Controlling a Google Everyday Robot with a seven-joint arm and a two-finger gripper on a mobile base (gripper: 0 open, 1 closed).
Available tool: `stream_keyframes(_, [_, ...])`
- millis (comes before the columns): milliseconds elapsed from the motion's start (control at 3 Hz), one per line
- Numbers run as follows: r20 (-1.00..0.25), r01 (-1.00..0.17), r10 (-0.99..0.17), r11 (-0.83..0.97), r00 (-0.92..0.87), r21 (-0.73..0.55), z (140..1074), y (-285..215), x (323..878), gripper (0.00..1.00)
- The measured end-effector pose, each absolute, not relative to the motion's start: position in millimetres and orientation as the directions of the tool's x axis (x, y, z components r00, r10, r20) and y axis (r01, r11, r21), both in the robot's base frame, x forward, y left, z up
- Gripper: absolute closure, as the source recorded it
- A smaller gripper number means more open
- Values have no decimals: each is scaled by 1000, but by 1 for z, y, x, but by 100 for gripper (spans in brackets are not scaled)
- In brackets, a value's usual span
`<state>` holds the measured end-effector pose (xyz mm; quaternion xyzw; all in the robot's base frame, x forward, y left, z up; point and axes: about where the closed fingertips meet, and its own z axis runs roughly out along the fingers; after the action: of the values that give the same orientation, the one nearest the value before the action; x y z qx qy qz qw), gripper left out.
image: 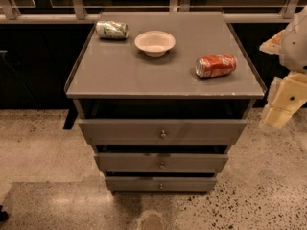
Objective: Open middle drawer
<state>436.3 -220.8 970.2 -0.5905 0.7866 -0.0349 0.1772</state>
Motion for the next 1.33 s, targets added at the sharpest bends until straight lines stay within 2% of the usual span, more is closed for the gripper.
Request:
stream_keyframes(333, [-328, -871, -880, 429, -343, -240, 935, -233, 425, 0])
stream_keyframes(667, [-439, -802, -770, 575, -464, -160, 875, -244, 424, 0])
stream_keyframes(1000, [-487, -760, -706, 638, -514, -122, 837, -250, 449, 0])
stream_keyframes(1333, [-485, -762, -701, 639, -523, -101, 826, -250, 453, 0])
